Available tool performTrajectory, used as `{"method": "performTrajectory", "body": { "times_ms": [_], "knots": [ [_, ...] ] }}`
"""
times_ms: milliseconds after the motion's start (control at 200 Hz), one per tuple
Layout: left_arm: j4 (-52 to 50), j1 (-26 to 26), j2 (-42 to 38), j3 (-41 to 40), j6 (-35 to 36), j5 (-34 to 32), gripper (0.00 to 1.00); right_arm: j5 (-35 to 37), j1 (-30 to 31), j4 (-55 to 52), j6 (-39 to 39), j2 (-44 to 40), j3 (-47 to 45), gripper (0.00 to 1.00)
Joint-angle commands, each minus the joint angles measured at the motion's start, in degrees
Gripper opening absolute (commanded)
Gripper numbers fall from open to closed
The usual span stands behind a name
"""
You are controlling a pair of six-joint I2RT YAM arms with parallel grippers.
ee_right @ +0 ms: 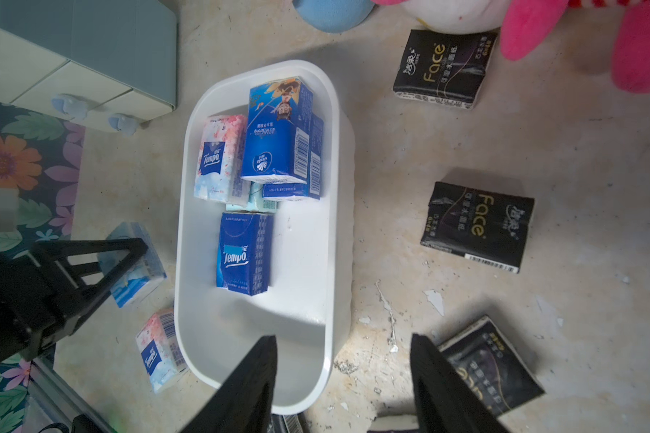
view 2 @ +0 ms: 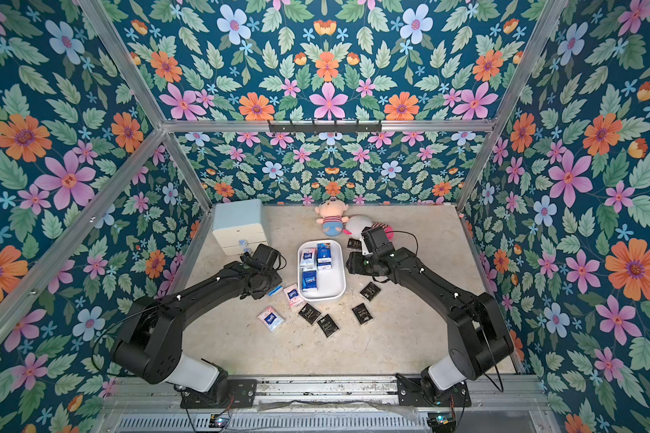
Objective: Put the pocket tissues into the storage box
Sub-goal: Pick up the pocket tissues from the center of the board, then place the pocket tissues in the storage box.
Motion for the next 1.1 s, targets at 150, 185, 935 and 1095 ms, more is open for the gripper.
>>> {"method": "performTrajectory", "body": {
  "times_ms": [150,185,935,1095],
  "knots": [
    [-5.3,-7.6,2.6,10.9,5.4,-3.2,0.52,-0.7,-0.4,0.7,0.5,-0.1,0.4,0.62],
    [-5.4,-8.8,3.6,12.5,5.9,-3.3,0.52,-0.7,-0.5,0.7,0.6,-0.1,0.5,0.62],
    [-12.0,-13.5,25.4,30.1,18.1,-0.8,0.53,0.8,-1.0,-0.1,1.1,0.3,0.6,0.62],
    [-13.4,-13.5,25.6,30.5,18.3,-2.0,0.53,0.7,-0.9,0.1,1.3,0.6,0.8,0.62]
  ]
}}
